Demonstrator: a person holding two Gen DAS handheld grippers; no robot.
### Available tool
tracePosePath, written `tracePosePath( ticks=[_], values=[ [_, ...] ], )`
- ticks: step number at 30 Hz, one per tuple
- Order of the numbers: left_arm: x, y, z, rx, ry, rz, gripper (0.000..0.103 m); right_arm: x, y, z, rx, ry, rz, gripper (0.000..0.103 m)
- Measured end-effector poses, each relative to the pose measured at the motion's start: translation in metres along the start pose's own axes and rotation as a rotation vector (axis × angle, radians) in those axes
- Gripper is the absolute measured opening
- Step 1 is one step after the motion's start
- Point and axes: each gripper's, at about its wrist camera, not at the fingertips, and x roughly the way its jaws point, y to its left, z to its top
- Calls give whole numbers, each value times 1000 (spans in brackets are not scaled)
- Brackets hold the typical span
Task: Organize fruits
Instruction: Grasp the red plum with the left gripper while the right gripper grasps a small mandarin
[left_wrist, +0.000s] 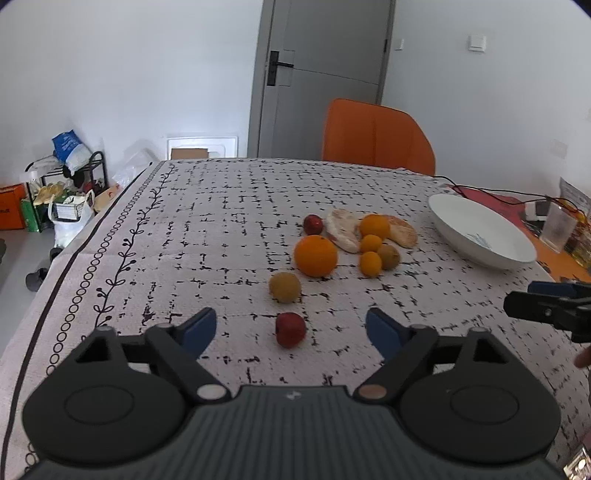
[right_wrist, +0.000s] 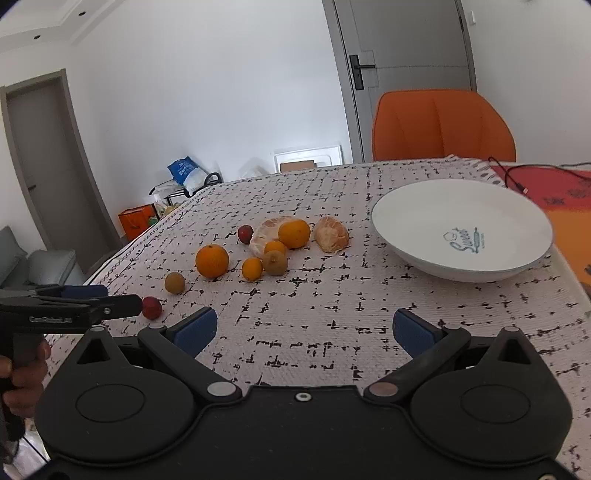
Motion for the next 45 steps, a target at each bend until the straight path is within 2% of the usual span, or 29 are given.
tracePosePath(
  ticks=[3,7,9,11,13,21,26,32,45],
  values=[
    [9,3,0,-15,17,-4,73,7,-1,1,5,2,13,102],
    [18,4,-2,-21,36,-10,58,17,0,4,-2,10,21,94],
    [22,7,-4,-31,51,-18,48,22,1,5,-4,15,31,94],
    [26,8,-6,-38,68,-34,28,26,3,6,-8,20,38,94],
    [28,9,-7,-36,63,-33,20,32,5,7,-12,26,43,93],
    [28,27,1,-76,32,-19,20,55,14,15,-23,46,86,79],
    [28,38,5,-88,18,-3,20,71,19,21,-27,60,108,60],
    [31,48,7,-98,11,11,20,89,26,25,-23,87,130,48],
    [37,67,13,-127,10,20,20,117,33,30,-13,121,132,39]
  ],
)
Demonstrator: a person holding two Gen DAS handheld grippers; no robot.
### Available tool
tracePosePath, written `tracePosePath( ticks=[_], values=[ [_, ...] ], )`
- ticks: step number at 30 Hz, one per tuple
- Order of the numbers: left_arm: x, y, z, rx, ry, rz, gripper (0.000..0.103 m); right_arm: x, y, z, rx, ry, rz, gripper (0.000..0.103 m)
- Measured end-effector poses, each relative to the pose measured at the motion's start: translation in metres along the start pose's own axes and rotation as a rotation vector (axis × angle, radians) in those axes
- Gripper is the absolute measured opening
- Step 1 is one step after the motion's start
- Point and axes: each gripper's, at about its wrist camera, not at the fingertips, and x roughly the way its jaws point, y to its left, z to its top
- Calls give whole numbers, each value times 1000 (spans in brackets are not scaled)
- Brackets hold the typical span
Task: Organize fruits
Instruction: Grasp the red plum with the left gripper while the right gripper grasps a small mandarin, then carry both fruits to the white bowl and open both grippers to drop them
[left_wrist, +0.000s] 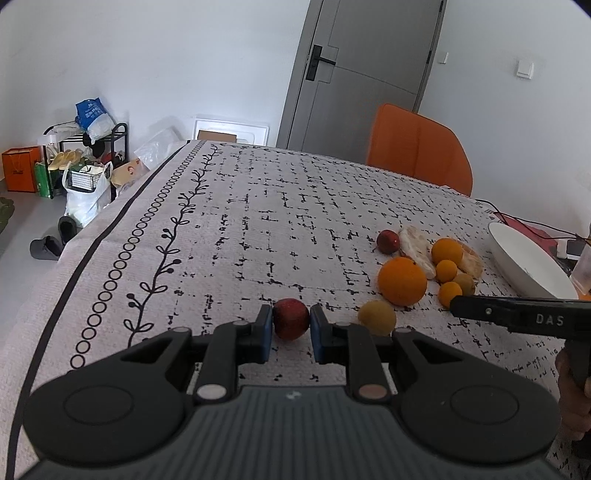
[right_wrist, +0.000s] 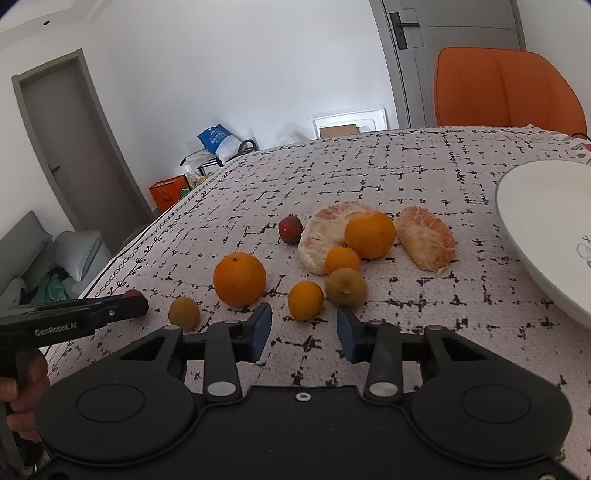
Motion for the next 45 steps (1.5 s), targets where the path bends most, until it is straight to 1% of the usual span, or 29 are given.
tracePosePath(
  ticks=[3,4,5,6,9,14,20,24,37,45],
  values=[
    [1,2,1,-5,3,-1,20,4,3,2,-12,1,-8,36],
    [2,2,1,-6,4,0,20,6,3,2,-15,0,-13,30],
    [2,1,2,-6,5,1,20,6,3,2,-16,-2,-22,21],
    [2,1,2,-5,6,1,20,7,3,3,-15,-2,-32,20],
    [2,-3,3,3,9,-1,20,5,-1,1,8,-10,-15,19],
    [1,-13,4,20,6,-10,20,-10,-5,-2,11,-34,1,19],
    [-1,-30,6,50,-9,-28,20,-30,-14,-1,18,-71,1,19],
    [-4,-40,8,67,-20,-38,20,-40,-18,0,26,-97,-10,19],
    [-2,-84,14,124,-46,-70,20,-78,-48,-3,65,-180,-59,19],
    [1,-111,19,157,-60,-86,20,-94,-66,-7,91,-217,-83,19]
  ],
)
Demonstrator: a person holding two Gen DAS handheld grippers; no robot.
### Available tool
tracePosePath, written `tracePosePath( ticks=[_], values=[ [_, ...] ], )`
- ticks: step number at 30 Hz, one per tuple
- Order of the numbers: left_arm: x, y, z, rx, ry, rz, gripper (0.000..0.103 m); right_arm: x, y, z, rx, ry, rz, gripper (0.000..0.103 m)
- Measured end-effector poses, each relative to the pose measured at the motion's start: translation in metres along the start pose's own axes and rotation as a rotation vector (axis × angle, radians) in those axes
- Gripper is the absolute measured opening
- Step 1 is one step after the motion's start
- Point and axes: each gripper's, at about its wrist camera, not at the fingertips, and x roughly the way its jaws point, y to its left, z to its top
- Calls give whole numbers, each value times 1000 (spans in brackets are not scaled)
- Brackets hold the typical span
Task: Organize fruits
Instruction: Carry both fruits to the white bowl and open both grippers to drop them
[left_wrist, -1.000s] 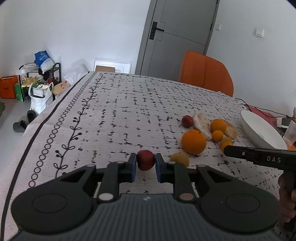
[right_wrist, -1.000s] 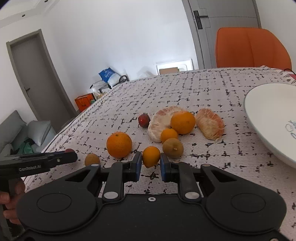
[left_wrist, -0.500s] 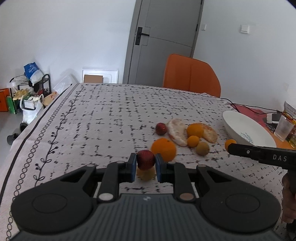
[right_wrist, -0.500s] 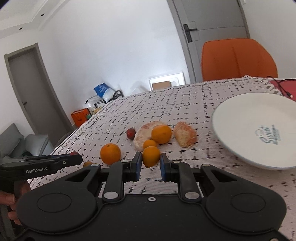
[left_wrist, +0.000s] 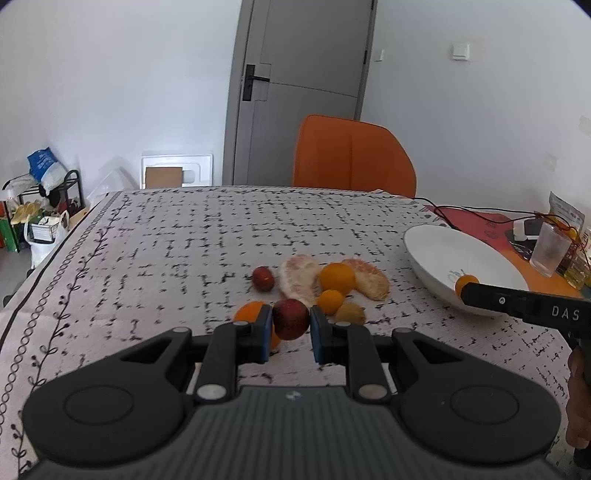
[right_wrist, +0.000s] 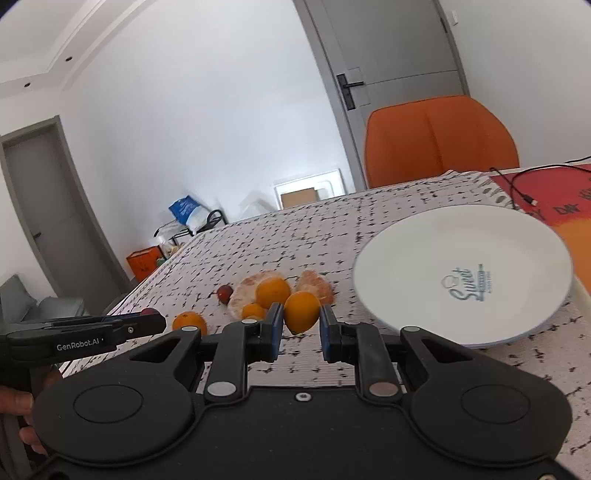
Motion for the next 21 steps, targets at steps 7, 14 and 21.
tracePosePath(
  ticks=[7,14,21],
  values=[
    [9,-20,3,25,3,-19,20,-9,-18,0,34,-23,-17,19],
    [18,-38,7,60,3,-38,20,-15,-38,-2,67,-39,-37,19],
    [29,-53,10,84,8,-60,20,-20,-53,-3,91,-48,-64,19]
  ],
)
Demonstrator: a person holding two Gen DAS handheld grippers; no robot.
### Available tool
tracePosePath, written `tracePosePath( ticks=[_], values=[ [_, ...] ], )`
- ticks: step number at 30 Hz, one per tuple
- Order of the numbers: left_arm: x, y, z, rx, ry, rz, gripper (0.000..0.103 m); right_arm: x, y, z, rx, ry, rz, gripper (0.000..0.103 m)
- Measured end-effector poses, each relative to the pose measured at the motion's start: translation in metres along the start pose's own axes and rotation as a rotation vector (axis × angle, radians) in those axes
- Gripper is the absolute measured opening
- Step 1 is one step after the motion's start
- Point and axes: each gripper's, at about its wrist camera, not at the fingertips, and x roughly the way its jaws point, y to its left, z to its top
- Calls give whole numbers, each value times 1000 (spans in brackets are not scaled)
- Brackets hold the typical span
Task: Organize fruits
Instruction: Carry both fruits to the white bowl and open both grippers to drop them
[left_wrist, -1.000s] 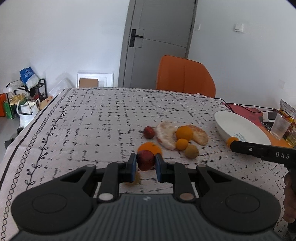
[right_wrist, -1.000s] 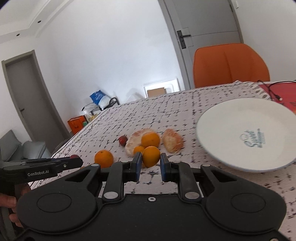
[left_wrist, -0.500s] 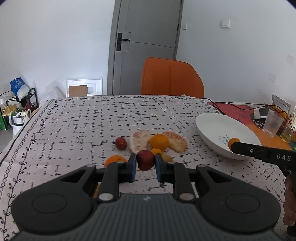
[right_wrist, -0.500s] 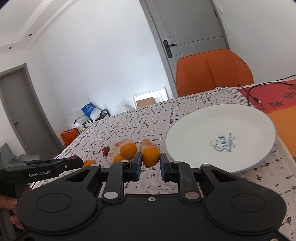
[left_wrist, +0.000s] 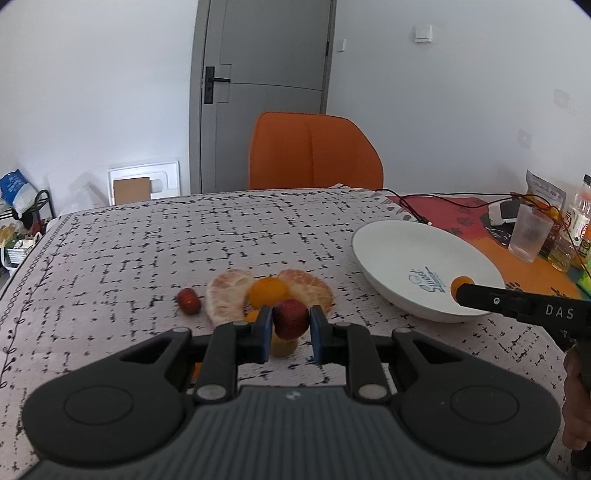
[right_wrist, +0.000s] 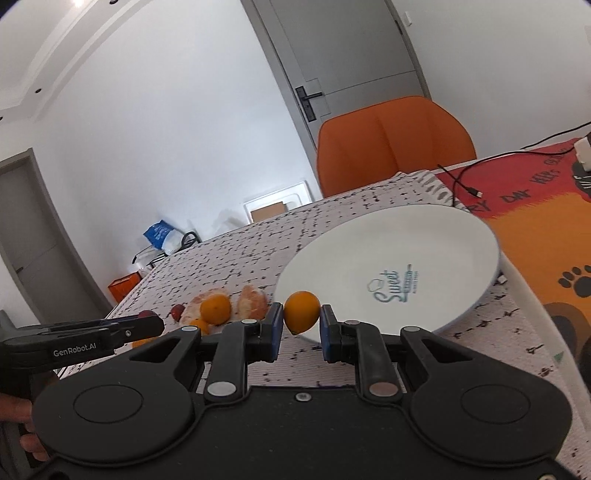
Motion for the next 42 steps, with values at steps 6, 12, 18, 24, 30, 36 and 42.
tracePosePath(
  ticks=[6,12,18,24,30,36,42],
  values=[
    [10,-14,6,19,0,-16,20,-3,-9,1,10,-8,-20,19],
    [19,-26,12,40,-4,-42,20,-7,-17,2,17,-12,-45,19],
    [32,-40,17,59,2,-75,20,-11,-24,3,17,-15,-75,27],
    [42,-55,22,81,2,-103,20,-16,-28,5,16,-24,-92,29],
    [51,-68,29,99,2,-125,20,-20,-34,6,26,-35,-100,36],
    [58,-82,33,110,18,-152,20,-27,-37,6,33,-44,-110,38],
    [55,-89,36,110,22,-165,28,-30,-38,6,37,-51,-115,42]
  ],
)
